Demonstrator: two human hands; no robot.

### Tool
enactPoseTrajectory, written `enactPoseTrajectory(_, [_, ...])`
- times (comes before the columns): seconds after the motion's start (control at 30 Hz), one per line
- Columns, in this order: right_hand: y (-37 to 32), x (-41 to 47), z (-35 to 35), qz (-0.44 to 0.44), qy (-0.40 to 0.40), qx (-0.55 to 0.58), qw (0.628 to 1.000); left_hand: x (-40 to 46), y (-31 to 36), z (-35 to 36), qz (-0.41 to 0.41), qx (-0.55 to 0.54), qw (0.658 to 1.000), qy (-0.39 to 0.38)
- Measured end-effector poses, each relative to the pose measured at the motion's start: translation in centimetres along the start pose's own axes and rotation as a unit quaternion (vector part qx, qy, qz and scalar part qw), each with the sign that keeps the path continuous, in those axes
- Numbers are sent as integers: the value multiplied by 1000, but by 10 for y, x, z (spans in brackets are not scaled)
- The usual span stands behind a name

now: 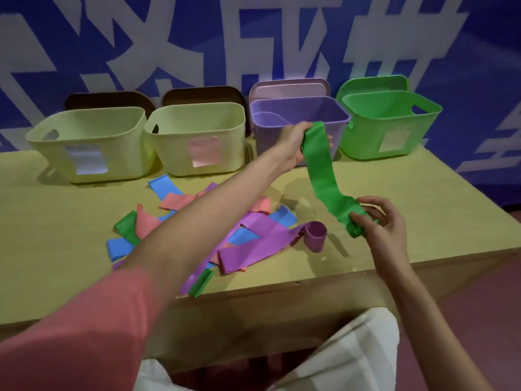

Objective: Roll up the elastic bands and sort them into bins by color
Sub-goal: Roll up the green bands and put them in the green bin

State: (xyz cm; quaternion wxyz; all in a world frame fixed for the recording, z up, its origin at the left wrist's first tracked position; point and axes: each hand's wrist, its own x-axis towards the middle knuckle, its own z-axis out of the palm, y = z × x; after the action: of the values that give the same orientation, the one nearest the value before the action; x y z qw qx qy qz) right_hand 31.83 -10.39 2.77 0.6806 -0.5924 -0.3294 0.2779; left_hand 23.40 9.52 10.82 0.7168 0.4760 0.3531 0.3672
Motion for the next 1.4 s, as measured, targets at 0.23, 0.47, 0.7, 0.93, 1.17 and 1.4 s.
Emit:
enactPoseTrajectory(0.23, [37,21,-26,86,48,-53,994,81,-63,38,-10,205,979,9])
enactPoseTrajectory(0.47, [45,22,-35,77,11,-166,983,99,-88,28,-19,343,939,29])
enactPoseTrajectory(0.7, [46,13,-39,62,-40,-278,958,71,-86,17,64,597,791,119])
enactPoseTrajectory(0.93, [38,-2,-48,1,-88,-400,912,4,-78,32,139,652,731,-150])
enactPoseTrajectory(1.17, [49,-11,-72,-114,-108,-446,881,-98,-100,23,305,687,632,-188])
enactPoseTrajectory(1.4, [56,-14,-85,-182,-82,-436,877,-136,-139,19,351,639,663,-170])
